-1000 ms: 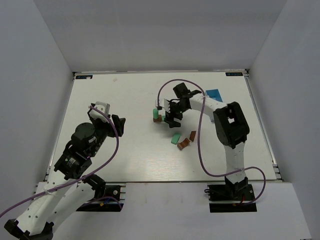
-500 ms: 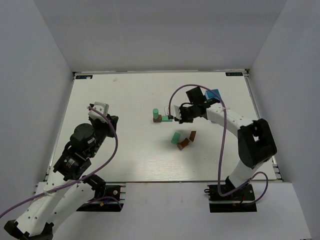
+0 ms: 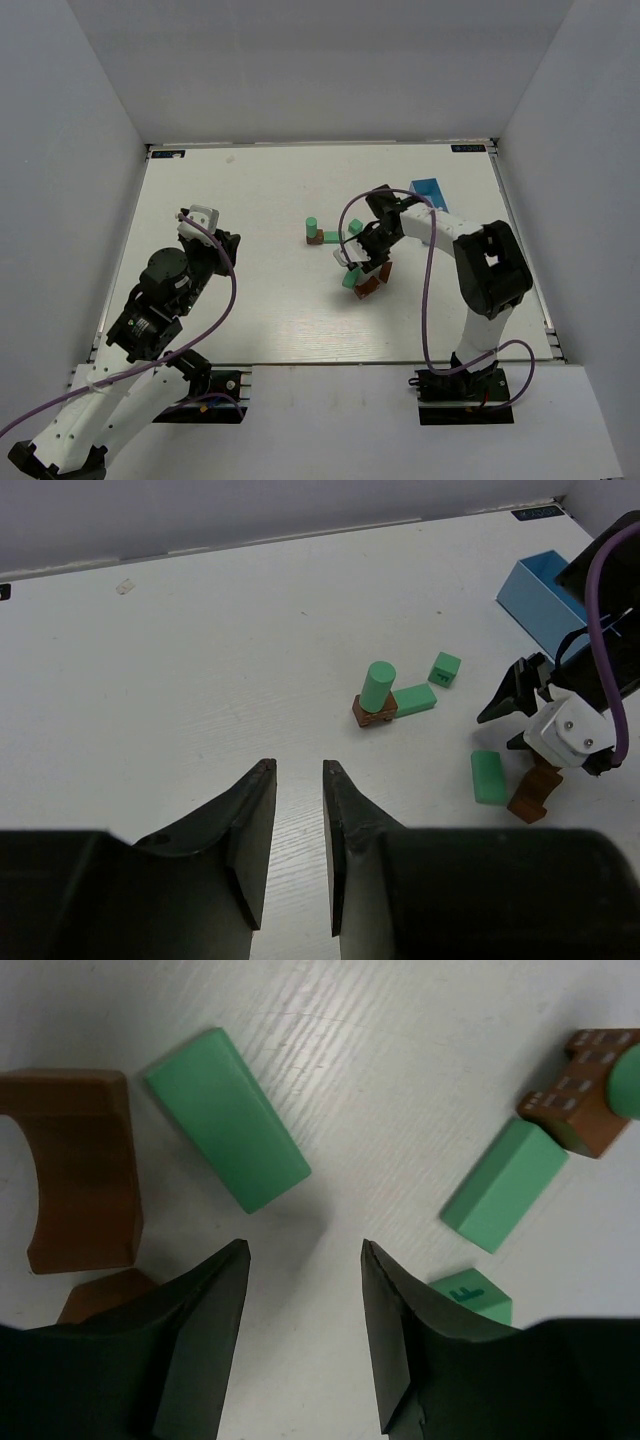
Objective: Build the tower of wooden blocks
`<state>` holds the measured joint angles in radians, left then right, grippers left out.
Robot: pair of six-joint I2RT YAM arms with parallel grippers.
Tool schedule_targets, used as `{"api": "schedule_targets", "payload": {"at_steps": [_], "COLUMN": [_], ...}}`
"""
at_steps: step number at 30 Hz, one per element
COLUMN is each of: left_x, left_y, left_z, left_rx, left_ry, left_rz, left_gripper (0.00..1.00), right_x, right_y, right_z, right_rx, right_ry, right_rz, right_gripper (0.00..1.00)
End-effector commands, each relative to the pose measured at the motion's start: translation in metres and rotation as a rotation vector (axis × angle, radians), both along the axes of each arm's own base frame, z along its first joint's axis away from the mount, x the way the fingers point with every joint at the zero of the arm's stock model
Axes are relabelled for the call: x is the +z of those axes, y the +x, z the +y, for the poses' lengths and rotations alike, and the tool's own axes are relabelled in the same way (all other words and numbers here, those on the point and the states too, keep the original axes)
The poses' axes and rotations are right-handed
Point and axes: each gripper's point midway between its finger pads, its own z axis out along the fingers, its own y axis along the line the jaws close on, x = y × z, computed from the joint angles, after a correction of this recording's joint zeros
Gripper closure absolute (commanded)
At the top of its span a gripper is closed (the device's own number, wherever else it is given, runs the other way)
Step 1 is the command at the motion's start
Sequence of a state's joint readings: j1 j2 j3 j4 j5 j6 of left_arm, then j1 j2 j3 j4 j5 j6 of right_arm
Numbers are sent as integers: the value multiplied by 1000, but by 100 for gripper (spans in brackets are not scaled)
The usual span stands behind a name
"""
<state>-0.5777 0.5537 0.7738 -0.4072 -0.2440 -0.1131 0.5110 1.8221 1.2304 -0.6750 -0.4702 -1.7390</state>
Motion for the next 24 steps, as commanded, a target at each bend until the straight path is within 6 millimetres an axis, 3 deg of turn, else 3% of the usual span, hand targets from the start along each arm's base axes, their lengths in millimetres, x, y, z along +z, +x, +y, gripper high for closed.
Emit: {"api": "schedule_targets", "payload": {"at_steps": [1, 7, 13, 24], "left_x": [1, 1, 1, 1], "left_y": [1, 1, 1, 1], "left_z": [-3, -3, -1, -1], "left_rx": [-14, -14, -6, -6], "left_ry": [-6, -6, 3, 3], "left_rz": [-7, -7, -10, -10], "left_gripper": [64, 64, 64, 64], "right_x": [-9, -21, -20, -28], "right_y": [-5, -10, -20, -44], "right_z": [1, 4, 16, 16], "right_rx": [102, 144, 175, 243], "right_ry": [-41, -75, -75, -139], "right_rz": [2, 29, 50, 113], "right_gripper": [45, 45, 38, 38]}}
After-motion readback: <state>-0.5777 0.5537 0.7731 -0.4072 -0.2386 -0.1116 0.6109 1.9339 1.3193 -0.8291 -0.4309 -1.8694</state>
